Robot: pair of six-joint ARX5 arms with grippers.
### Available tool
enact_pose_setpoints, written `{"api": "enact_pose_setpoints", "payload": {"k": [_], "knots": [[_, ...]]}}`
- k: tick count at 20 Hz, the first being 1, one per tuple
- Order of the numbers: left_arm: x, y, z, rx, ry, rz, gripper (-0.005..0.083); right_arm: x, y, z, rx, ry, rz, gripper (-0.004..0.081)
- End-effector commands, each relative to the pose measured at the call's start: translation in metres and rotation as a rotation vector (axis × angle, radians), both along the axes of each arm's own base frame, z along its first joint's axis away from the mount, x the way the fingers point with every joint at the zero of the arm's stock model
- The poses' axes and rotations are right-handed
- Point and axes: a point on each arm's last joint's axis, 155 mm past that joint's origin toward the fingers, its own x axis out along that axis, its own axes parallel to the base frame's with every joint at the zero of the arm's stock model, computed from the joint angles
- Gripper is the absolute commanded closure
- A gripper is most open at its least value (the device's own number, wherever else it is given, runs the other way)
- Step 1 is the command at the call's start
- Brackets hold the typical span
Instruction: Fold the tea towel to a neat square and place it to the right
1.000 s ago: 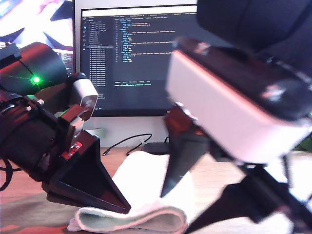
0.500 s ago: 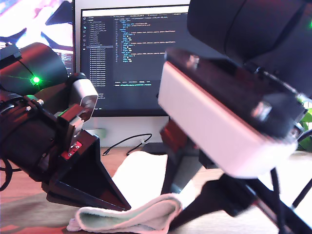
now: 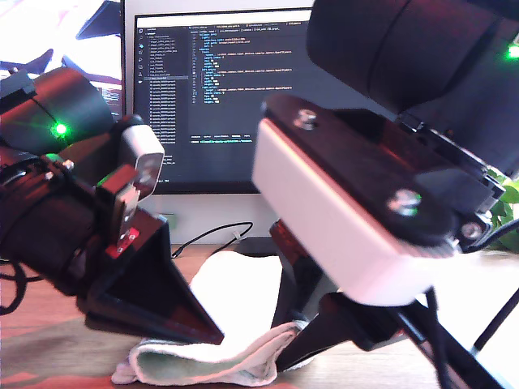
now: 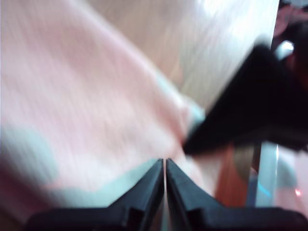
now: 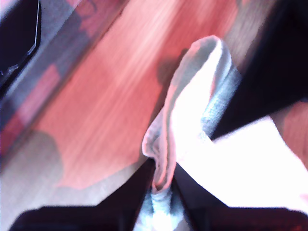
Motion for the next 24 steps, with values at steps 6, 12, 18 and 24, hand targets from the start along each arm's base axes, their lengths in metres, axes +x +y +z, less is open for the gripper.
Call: {"api": "enact_pose_setpoints", "payload": {"k": [6,12,18,24], "knots": [[0.046,0.007,0.019,-0.035,-0.123,0.11,0.0793,-0.024,-0.009,-0.015,-0.05,0.062,0.016,0.0782],[0.083,0.014,0.024,-0.049,-0.15,0.175,0.0793,-0.025,-0.008,-0.015,-0.051,0.066,0.017,0.0782],[0.09,0.013,-0.009,0.003,-0.086,0.174,0.0793,-0.028,-0.009,-0.012,-0.033,0.09,-0.017,0.0782],[0.08,0.024,-0.026,0.059,-0.014,0.175,0.0793,-0.025,-0.003,0.016,0.084,0.116,-0.104,0.0782]]}}
